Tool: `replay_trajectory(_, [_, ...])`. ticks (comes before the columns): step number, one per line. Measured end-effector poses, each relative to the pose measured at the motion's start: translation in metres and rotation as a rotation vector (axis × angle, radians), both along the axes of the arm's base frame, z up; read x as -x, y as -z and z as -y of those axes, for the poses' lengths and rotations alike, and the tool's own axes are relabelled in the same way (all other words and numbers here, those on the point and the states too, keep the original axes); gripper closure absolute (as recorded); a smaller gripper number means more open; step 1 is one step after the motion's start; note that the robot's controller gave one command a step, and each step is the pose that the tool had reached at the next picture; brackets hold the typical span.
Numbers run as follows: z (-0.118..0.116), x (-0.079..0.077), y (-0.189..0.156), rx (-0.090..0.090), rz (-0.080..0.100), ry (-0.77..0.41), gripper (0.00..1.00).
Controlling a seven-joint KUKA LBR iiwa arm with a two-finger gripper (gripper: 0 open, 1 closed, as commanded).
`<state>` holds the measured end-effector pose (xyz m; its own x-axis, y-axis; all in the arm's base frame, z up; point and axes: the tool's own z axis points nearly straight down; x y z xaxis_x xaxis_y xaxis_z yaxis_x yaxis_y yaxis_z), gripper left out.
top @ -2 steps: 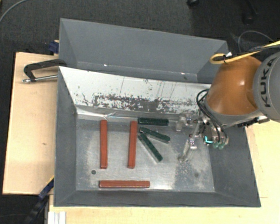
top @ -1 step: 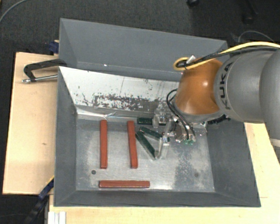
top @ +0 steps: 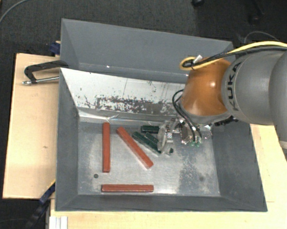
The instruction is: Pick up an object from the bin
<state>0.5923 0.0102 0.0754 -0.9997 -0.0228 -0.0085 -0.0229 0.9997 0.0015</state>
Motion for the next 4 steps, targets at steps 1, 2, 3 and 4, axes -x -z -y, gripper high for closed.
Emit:
replay_trajectory(1, [0.0,0.002,0.004,0.001,-0.004,0.0,0.0])
replay_trajectory(2, [-0.073,0.018,-0.088,-0.005,0.004,0.059,0.0])
replay_trajectory(3, [-0.059,0.054,0.01,0.002,-0.016,0.035,0.0])
replay_trajectory(4, [0.001,0.048,0.005,0.002,-0.007,0.105,0.0])
